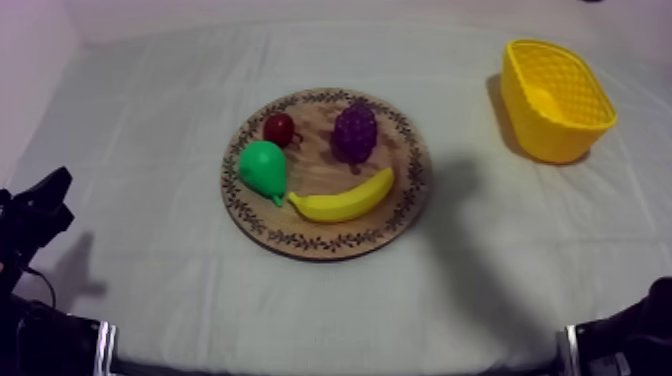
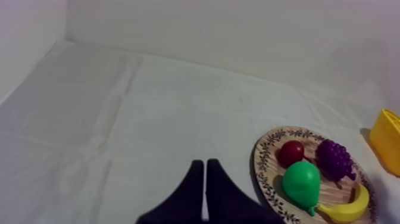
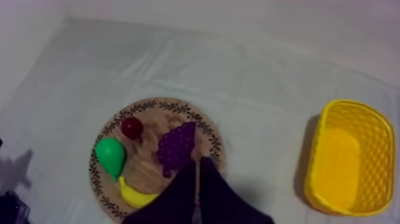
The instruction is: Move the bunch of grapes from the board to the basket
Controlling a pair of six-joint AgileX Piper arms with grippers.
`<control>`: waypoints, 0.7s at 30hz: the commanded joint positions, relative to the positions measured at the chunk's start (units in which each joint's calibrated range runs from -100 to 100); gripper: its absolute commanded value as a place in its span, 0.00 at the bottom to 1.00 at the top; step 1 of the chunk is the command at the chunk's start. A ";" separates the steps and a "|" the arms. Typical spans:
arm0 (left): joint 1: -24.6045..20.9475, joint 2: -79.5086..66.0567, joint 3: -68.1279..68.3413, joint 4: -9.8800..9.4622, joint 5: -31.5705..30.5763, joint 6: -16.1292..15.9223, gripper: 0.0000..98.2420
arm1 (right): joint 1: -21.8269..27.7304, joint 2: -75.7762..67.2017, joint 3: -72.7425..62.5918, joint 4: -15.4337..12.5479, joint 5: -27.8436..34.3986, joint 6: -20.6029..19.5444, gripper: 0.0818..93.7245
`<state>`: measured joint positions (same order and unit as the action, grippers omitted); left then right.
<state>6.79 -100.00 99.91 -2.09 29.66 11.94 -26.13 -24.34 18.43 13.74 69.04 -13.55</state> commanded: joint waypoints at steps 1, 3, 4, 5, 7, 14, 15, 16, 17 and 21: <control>-0.02 0.00 -0.02 0.01 0.00 0.00 0.00 | -1.50 4.61 -6.39 0.35 3.60 -1.25 0.00; -0.02 0.00 -0.02 0.01 0.00 0.00 0.00 | -2.54 7.51 -9.13 0.77 5.89 -2.50 0.00; -0.02 0.00 -0.02 0.01 0.00 0.00 0.00 | -3.03 9.02 -10.54 1.00 7.07 -3.11 0.00; -0.02 0.00 -0.02 0.01 0.00 0.00 0.00 | -3.47 10.56 -11.92 1.23 8.22 -3.73 0.00; -0.02 0.00 -0.02 0.01 0.00 0.00 0.00 | -4.20 13.66 -14.65 1.62 10.38 -4.91 0.00; -0.02 0.00 -0.02 0.01 0.00 0.00 0.00 | -5.51 25.19 -24.78 1.99 18.50 -7.59 0.00; -0.02 0.00 -0.02 0.01 0.00 0.00 0.00 | -5.57 26.84 -26.30 1.88 19.75 -7.70 0.00; -0.02 0.00 -0.02 0.01 0.00 0.00 0.00 | -5.64 28.46 -27.79 1.79 20.91 -7.79 0.00; -0.02 0.00 -0.02 0.01 0.00 0.00 0.00 | -5.69 30.03 -29.23 1.63 21.97 -7.86 0.00; -0.02 0.00 -0.02 0.01 0.00 0.00 0.00 | -5.74 35.77 -34.31 1.12 25.43 -8.15 0.00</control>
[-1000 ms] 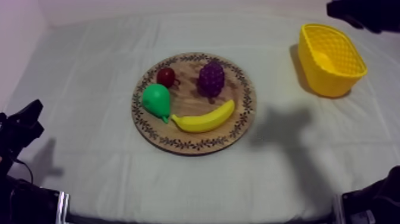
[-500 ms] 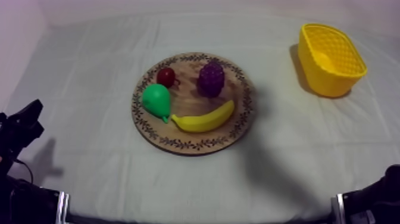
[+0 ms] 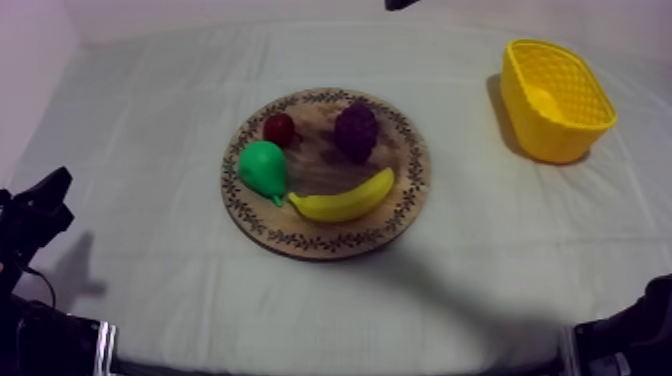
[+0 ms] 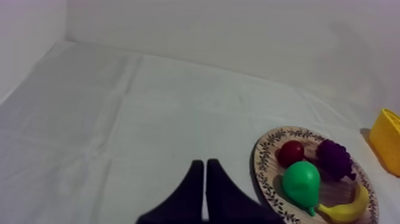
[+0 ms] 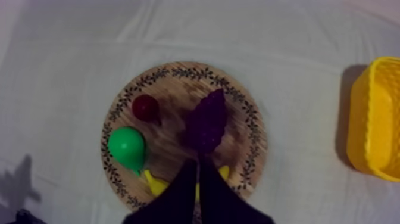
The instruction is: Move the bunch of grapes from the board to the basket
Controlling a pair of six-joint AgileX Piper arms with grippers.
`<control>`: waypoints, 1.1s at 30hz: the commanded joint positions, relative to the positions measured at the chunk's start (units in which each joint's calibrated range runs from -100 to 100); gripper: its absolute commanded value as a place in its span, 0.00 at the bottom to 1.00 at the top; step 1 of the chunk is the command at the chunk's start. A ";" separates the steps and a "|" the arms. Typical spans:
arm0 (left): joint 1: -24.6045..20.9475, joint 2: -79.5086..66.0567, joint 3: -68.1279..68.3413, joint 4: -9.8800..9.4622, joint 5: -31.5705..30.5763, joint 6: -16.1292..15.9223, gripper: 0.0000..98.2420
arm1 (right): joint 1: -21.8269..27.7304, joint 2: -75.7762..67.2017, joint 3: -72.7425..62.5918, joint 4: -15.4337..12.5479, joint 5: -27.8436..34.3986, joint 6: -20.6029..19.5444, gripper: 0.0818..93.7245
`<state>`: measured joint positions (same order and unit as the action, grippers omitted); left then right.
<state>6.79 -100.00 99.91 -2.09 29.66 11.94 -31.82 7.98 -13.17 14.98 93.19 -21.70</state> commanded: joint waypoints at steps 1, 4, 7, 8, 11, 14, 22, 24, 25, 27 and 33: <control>-0.02 0.00 -0.02 0.01 0.00 0.00 0.00 | -0.07 4.74 -3.90 -0.18 1.90 -0.08 0.00; -0.02 0.00 -0.02 0.01 0.00 0.00 0.00 | -0.15 8.24 -7.09 -0.61 3.47 -0.17 0.00; -0.02 0.00 -0.02 0.01 0.00 0.00 0.00 | -0.14 11.29 -9.33 -1.21 4.41 -0.35 0.00; -0.02 0.00 -0.02 0.01 0.00 0.00 0.00 | -0.08 12.26 -9.90 -1.38 4.59 -0.44 0.00; -0.02 0.00 -0.02 0.01 0.00 0.00 0.00 | 0.15 14.77 -10.92 -1.62 4.93 -0.80 0.00; -0.02 0.00 -0.02 0.01 0.00 0.00 0.00 | 0.43 16.54 -11.09 -1.66 5.05 -1.14 0.00; -0.02 0.00 -0.02 0.01 0.00 0.00 0.00 | 0.83 19.98 -11.30 -1.36 5.18 -1.27 0.00; -0.02 0.00 -0.02 0.01 0.00 0.00 0.00 | 0.93 20.50 -11.58 -1.64 5.19 -0.67 0.02; -0.02 0.00 -0.02 0.01 0.00 0.00 0.00 | 0.96 20.71 -11.68 -1.74 5.19 -0.47 0.04; -0.02 0.00 -0.02 0.01 0.00 0.00 0.00 | 1.02 21.04 -11.70 -1.77 5.20 -0.42 0.12; -0.02 0.00 -0.02 0.01 0.00 0.00 0.00 | 1.10 21.35 -11.12 -2.15 5.13 -1.00 0.47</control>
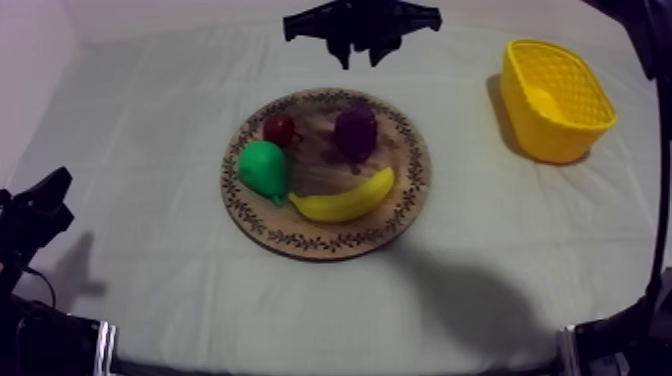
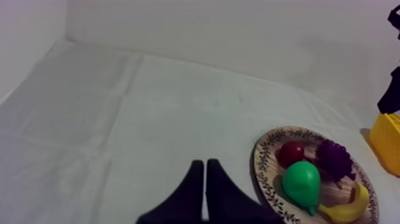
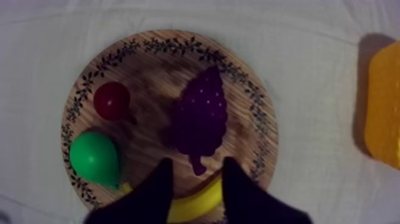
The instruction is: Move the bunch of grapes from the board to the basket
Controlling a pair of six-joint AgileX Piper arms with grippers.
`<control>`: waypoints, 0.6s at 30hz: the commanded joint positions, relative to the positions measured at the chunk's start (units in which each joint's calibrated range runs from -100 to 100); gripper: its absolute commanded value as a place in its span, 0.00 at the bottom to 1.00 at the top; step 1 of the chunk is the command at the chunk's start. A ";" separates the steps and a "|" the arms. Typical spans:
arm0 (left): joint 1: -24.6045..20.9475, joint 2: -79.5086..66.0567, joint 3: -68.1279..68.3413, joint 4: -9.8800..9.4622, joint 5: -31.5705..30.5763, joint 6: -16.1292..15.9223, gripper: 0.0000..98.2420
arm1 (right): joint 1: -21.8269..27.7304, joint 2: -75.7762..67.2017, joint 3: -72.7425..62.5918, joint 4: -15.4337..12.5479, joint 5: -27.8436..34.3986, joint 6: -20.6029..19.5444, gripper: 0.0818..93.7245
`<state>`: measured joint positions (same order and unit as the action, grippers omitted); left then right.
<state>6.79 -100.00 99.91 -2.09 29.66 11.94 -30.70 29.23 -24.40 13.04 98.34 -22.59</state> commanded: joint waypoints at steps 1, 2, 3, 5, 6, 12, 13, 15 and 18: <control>-0.02 0.00 -0.02 0.01 0.00 0.00 0.00 | -0.01 0.11 0.18 -0.29 -0.03 -0.30 0.52; -0.02 0.00 -0.02 0.01 0.00 0.00 0.00 | -0.01 0.12 0.22 -0.36 -0.05 -0.50 0.57; -0.02 0.00 -0.02 0.01 0.00 0.00 0.00 | 0.00 0.13 0.32 -0.43 -0.12 -0.66 0.60; -0.02 0.00 -0.02 0.01 0.00 0.00 0.00 | 0.00 0.16 0.44 -0.56 -0.22 -0.95 0.66; -0.02 0.00 -0.02 0.01 0.00 0.00 0.00 | 0.04 0.18 0.54 -0.58 -0.31 -1.12 0.69; -0.02 0.00 -0.02 0.01 0.00 0.00 0.00 | 0.56 0.90 1.84 -0.76 -2.68 -1.35 0.75; -0.02 0.00 -0.02 0.01 0.00 0.00 0.00 | 0.64 1.15 2.32 -0.66 -3.56 -1.46 0.76; -0.02 0.00 -0.02 0.01 0.00 0.00 0.00 | 0.83 1.83 3.37 -0.50 -5.54 -1.69 0.76; -0.02 0.00 -0.02 0.01 0.00 0.00 0.00 | 1.21 3.10 4.78 -0.63 -8.59 -2.03 0.77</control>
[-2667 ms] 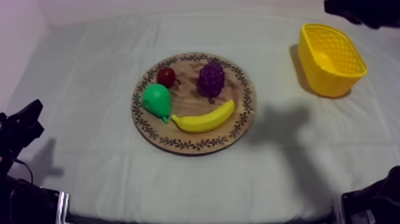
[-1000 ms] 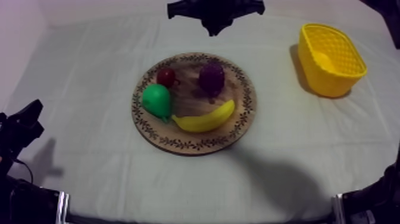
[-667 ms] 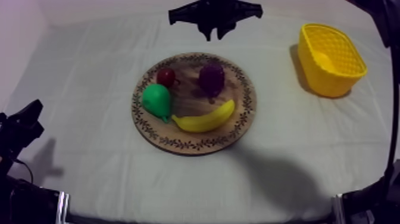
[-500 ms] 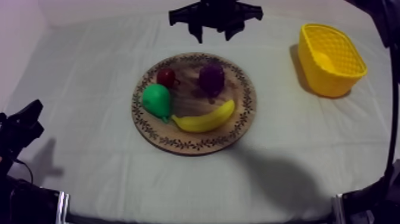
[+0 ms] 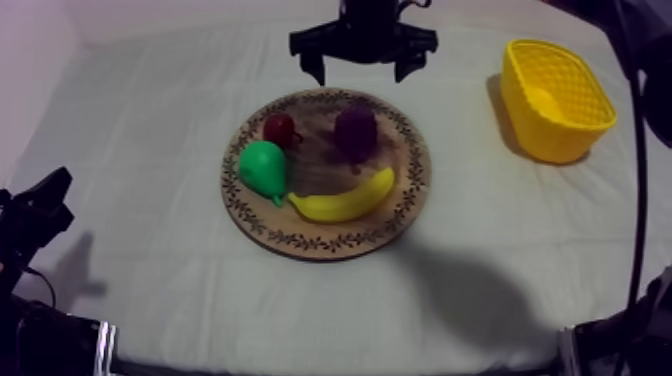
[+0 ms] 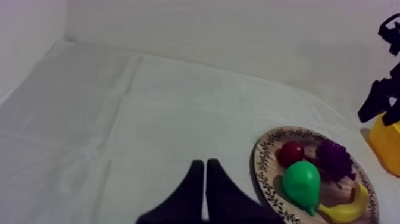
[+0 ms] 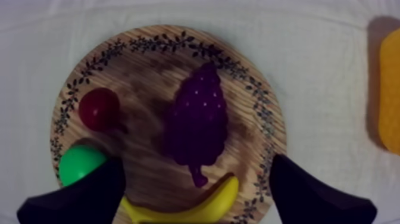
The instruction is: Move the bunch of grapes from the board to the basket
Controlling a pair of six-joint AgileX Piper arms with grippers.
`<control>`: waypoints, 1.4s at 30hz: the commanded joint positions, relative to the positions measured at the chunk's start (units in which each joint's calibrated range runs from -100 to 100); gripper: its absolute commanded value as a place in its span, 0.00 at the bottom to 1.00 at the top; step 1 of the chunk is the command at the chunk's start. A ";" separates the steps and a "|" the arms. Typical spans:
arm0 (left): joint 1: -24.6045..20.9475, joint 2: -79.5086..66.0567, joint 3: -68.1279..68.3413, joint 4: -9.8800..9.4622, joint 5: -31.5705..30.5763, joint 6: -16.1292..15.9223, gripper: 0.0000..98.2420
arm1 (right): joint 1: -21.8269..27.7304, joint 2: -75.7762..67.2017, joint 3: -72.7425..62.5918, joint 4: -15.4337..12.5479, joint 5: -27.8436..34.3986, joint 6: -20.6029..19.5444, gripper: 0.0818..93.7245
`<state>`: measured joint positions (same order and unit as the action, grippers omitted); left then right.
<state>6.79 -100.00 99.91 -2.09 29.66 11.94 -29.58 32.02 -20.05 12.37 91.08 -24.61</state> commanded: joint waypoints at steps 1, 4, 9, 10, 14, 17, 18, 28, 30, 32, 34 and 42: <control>-0.02 0.00 -0.02 0.01 0.00 0.00 0.00 | 0.20 0.80 0.87 0.02 -2.30 -0.14 0.77; -0.02 0.00 -0.02 0.01 0.00 0.00 0.00 | 0.46 2.64 1.59 -0.07 -4.53 -0.41 0.78; -0.02 0.00 -0.02 0.01 0.00 0.00 0.00 | 0.67 6.48 1.68 -0.18 -7.30 -0.65 0.78; -0.02 0.00 -0.02 0.01 0.00 0.00 0.00 | 0.68 7.36 1.51 -0.17 -7.61 -0.76 0.78; -0.02 0.00 -0.02 0.01 0.00 0.00 0.00 | 0.73 11.34 0.04 -0.24 -8.38 -0.90 0.79; -0.02 0.00 -0.02 0.01 0.00 0.00 0.00 | 0.84 14.26 -1.39 -0.22 -8.86 -0.99 0.79; -0.02 0.00 -0.02 0.01 0.00 0.00 0.00 | 0.92 15.17 -1.95 -0.23 -8.95 -1.01 0.79; -0.02 0.00 -0.02 0.01 0.00 0.00 0.00 | 1.85 22.13 -7.02 0.05 -9.63 -1.29 0.56; -0.02 0.00 -0.02 0.01 0.00 0.00 0.00 | 2.05 22.43 -7.19 0.20 -10.04 -1.40 0.43; -0.02 0.00 -0.02 0.01 0.00 0.00 0.00 | 2.13 22.26 -7.11 0.35 -10.24 -1.36 0.36; -0.02 0.00 -0.02 0.01 0.00 0.00 0.00 | 2.04 21.61 -6.74 0.53 -10.32 -1.34 0.33; -0.02 0.00 -0.02 0.01 0.00 0.00 0.00 | 1.65 14.98 -3.39 1.16 -9.93 -1.10 0.30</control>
<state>6.79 -100.00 99.91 -2.09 29.66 11.94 -27.89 48.73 -23.94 13.36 81.14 -25.83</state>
